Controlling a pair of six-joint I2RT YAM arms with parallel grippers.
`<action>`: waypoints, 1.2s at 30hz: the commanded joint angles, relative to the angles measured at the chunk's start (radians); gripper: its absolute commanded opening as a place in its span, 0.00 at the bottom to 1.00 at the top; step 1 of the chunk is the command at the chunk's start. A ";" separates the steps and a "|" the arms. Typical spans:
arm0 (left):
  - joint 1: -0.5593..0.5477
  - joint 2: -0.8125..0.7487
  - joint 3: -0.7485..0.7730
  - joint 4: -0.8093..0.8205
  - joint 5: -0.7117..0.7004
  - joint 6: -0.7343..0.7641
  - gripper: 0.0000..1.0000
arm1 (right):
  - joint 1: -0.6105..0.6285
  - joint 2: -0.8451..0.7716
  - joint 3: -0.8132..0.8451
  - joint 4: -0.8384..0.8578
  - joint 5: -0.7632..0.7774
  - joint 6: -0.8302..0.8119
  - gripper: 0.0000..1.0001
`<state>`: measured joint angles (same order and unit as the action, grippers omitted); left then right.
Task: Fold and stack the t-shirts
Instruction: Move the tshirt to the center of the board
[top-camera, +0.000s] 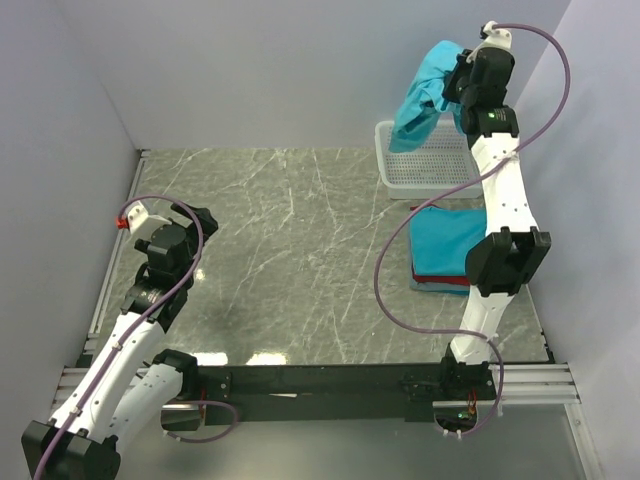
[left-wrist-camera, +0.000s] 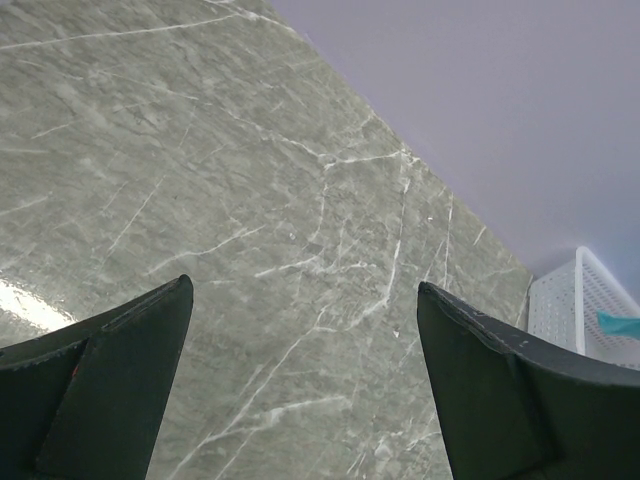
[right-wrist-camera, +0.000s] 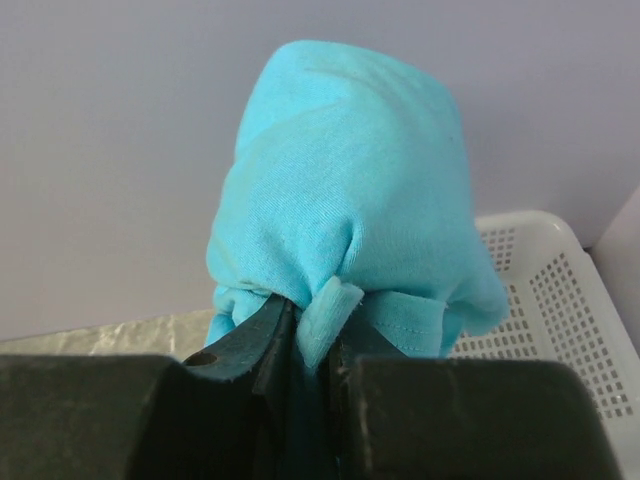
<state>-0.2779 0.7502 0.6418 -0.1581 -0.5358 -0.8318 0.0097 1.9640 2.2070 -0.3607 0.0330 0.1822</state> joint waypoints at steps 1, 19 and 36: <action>0.005 0.001 0.024 0.048 0.022 0.016 1.00 | 0.051 -0.123 0.054 0.036 -0.044 0.004 0.00; 0.005 -0.087 0.022 -0.171 0.071 -0.133 0.99 | 0.642 -0.409 -0.357 0.123 -0.007 0.002 0.01; 0.005 -0.074 -0.180 -0.219 0.397 -0.225 0.99 | 0.621 -0.493 -1.045 0.031 0.446 0.226 0.88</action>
<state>-0.2779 0.6209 0.4934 -0.4244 -0.2981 -1.0447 0.6476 1.5833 1.2121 -0.3622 0.3710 0.3565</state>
